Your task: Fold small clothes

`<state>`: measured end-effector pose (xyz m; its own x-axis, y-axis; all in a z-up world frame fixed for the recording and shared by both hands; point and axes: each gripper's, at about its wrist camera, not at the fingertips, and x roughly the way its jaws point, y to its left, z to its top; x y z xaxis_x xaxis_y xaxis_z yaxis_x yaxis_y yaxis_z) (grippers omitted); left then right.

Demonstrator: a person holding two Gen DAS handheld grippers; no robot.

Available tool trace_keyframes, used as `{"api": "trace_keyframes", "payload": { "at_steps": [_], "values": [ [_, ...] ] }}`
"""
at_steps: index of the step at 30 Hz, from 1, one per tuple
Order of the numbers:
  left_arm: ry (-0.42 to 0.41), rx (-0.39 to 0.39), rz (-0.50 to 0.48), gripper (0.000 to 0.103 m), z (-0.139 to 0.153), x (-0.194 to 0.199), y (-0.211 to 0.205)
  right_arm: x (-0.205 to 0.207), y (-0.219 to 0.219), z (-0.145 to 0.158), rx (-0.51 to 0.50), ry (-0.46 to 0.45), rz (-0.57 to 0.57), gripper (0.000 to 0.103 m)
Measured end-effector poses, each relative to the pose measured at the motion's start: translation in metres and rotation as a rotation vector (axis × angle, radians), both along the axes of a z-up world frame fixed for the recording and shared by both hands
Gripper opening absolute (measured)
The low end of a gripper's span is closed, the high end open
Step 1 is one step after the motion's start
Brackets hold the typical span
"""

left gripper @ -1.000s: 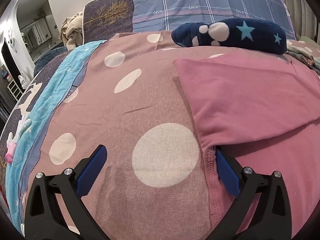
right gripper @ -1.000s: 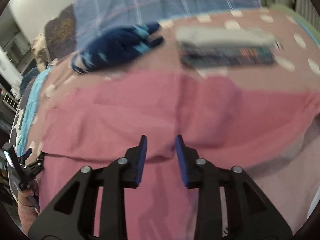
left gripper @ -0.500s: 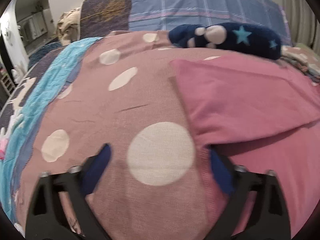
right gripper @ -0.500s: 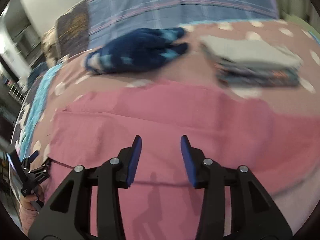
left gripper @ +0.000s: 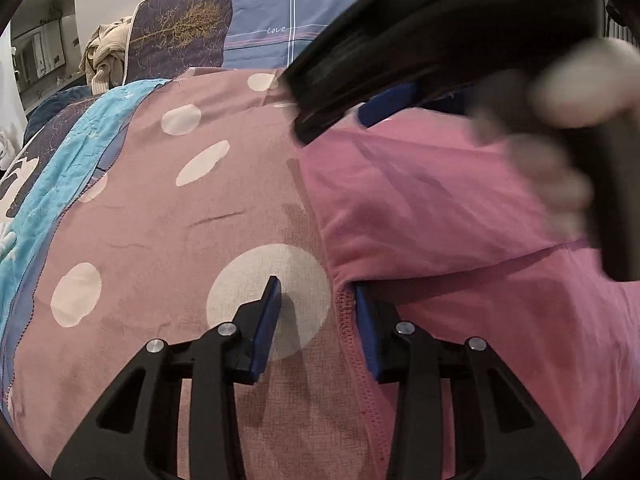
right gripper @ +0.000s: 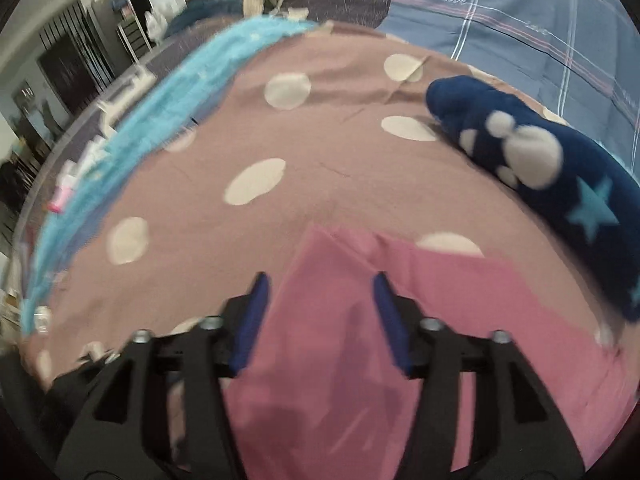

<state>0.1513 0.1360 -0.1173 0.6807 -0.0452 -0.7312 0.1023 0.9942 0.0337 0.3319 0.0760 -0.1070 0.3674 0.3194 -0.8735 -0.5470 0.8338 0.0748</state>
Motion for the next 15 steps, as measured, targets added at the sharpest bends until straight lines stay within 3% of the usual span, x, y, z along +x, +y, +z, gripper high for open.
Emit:
{"api": "trace_keyframes", "payload": {
  "at_steps": [1,2,3,4,10,11,12,13,15],
  "values": [
    [-0.002,0.011,0.001,0.039,0.0,0.0,-0.002,0.005,0.006,-0.006,-0.006,0.004,0.001,0.059],
    [-0.003,0.024,0.002,0.039,-0.001,0.0,-0.004,0.01,0.011,-0.01,-0.011,0.001,0.004,0.04],
    [-0.005,0.038,0.003,0.038,-0.001,-0.001,-0.006,0.014,0.017,-0.015,-0.03,-0.008,0.005,0.005],
    [-0.008,0.051,0.003,0.035,-0.001,-0.002,-0.007,0.019,0.021,-0.019,-0.039,-0.007,-0.008,0.005],
    [-0.035,0.194,0.025,0.034,-0.002,-0.007,-0.024,0.036,0.016,-0.028,0.136,-0.003,-0.062,0.002],
    [-0.037,0.205,0.025,0.034,-0.001,-0.008,-0.025,0.035,0.01,-0.027,0.142,0.009,-0.084,0.01],
    [-0.04,0.213,0.024,0.035,-0.001,-0.009,-0.025,0.033,0.004,-0.023,0.146,0.019,-0.102,0.028],
    [-0.043,0.214,0.024,0.036,-0.001,-0.01,-0.024,0.028,-0.007,-0.016,0.159,0.014,-0.124,0.034],
    [-0.043,0.198,0.027,0.037,0.0,-0.01,-0.02,0.01,-0.046,0.008,0.208,-0.025,-0.161,0.037]
  ]
}}
